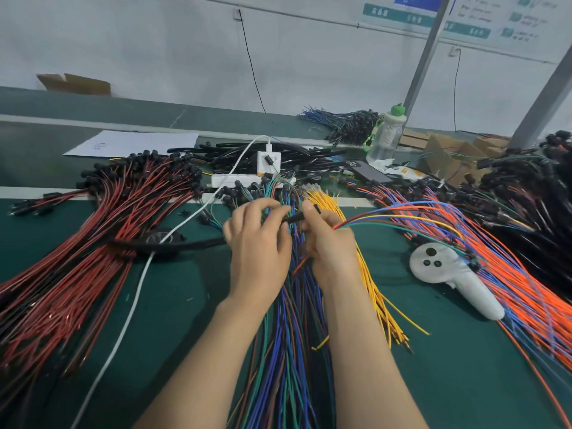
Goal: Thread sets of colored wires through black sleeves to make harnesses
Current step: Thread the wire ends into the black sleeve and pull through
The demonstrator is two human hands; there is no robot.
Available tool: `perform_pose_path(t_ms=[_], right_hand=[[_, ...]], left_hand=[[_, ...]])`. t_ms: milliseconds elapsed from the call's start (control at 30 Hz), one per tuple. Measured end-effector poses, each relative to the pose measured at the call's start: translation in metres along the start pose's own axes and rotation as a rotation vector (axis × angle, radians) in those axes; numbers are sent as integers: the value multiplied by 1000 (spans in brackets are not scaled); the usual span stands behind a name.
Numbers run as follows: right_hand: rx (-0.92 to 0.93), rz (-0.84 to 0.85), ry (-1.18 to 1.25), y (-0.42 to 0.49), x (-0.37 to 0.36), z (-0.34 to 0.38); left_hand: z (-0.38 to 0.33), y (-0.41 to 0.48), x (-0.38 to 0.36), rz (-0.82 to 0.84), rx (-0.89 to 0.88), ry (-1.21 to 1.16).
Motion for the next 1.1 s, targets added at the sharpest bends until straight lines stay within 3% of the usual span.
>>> perform_pose_path(t_ms=[67,167,300,400,500,667,767,933,1100], right_hand=[[26,-84,52,1,8,3],[33,-135,141,2,17,4],[-87,26,71,2,4,-7],[-137,103,8,0,-5,-12],[-84,-4,91,0,3,-5],[96,-88,753,1,31,21],[171,-72,984,-1,41,29],[171,-55,1156,-1,44,28],[187,-63,1180,-1,49,31]], left_hand=[[-2,-1,8,-81,-1,-154],[10,-4,-18,129,259,-436],[22,-16,-52,297,659,-1033],[20,-12,-54,252,696,-1341],[26,-16,-55,202,844,-1466],[30,-23,-58,225,1005,-1637],[26,-28,-62,301,1050,-1652],[19,-34,-67,429,1054,-1607],[23,-37,-68,465,1056,-1577]])
Point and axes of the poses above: each hand's wrist, its own y-axis towards the middle knuckle, its own x-axis out of the back of the hand, z = x × y, the point moved 8 cm from there along y, towards the middle knuckle, and after that the axes turned 4 degrees about z, right-handed, at the moved point
